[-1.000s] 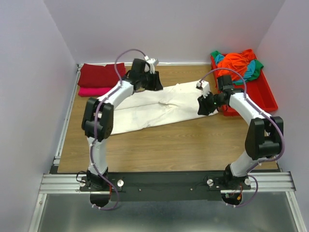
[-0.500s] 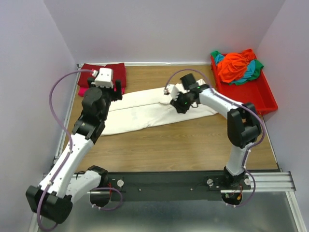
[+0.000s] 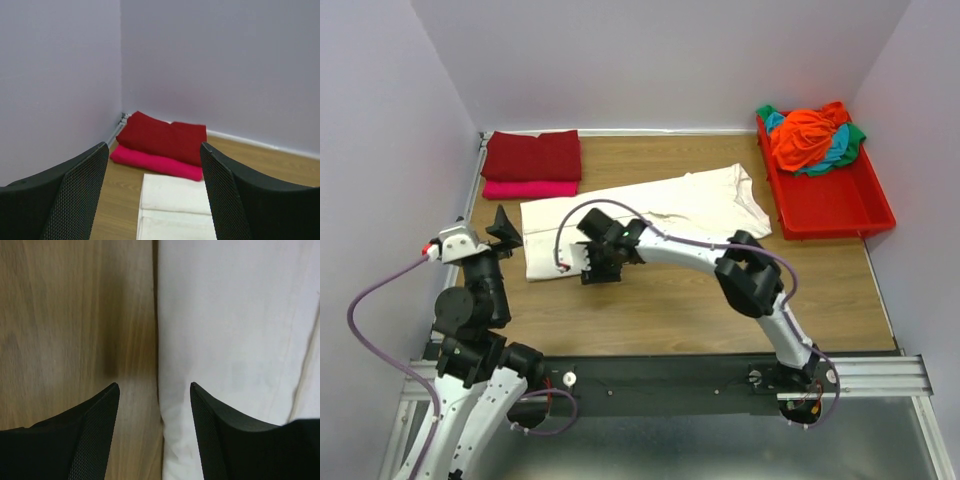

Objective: Fold and stack the t-shirts
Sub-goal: Fold the tshirt

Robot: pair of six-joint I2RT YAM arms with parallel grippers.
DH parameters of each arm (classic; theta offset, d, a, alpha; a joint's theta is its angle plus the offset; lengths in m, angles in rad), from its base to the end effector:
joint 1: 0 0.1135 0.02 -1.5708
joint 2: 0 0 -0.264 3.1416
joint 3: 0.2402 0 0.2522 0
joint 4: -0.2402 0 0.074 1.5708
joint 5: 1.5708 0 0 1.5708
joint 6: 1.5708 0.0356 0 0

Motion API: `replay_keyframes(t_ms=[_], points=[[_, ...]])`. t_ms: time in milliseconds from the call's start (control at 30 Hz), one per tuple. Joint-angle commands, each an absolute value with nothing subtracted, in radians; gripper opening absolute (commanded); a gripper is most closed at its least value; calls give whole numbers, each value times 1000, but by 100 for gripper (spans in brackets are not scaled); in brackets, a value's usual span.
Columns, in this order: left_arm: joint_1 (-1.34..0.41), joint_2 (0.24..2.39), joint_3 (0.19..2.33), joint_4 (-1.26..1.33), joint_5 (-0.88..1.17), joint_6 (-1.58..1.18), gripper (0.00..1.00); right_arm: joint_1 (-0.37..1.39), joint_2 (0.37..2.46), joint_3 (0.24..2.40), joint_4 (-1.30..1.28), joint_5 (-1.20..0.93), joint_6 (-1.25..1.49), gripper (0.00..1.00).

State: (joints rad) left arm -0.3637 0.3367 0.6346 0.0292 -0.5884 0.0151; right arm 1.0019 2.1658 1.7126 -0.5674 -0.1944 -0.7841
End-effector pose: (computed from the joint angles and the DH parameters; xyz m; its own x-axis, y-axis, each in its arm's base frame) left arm 0.0869 -0.0120 0.3633 0.2973 -0.0997 -0.9496 -0.1998 0.9660 -0.1640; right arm 0.2482 0.4009 0.1860 0.2970 -0.8216 -0.4865 -0.9481 -0.1932 -0.2527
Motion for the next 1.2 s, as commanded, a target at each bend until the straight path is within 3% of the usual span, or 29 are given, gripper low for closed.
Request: replay_keyframes(t_ms=[0, 233, 533, 633, 833, 933, 1167], points=[[-362, 267, 604, 75, -695, 11, 81, 1055, 2305, 1891, -552, -104, -750, 66], [-364, 226, 594, 91, -747, 12, 81, 1138, 2470, 2103, -537, -49, -686, 66], [-364, 210, 592, 94, -730, 6, 81, 1186, 2542, 2108, -473, 3, -623, 60], [-364, 203, 592, 94, -730, 6, 81, 1187, 2569, 2108, -445, 69, -603, 52], [-364, 190, 588, 94, -724, 9, 81, 1187, 2583, 2109, -430, 109, -578, 8], [-364, 195, 588, 95, -718, 6, 81, 1196, 2524, 2056, -428, 57, -557, 1], [-364, 204, 588, 94, -704, 3, 81, 1304, 2315, 1762, -419, -170, -623, 1]])
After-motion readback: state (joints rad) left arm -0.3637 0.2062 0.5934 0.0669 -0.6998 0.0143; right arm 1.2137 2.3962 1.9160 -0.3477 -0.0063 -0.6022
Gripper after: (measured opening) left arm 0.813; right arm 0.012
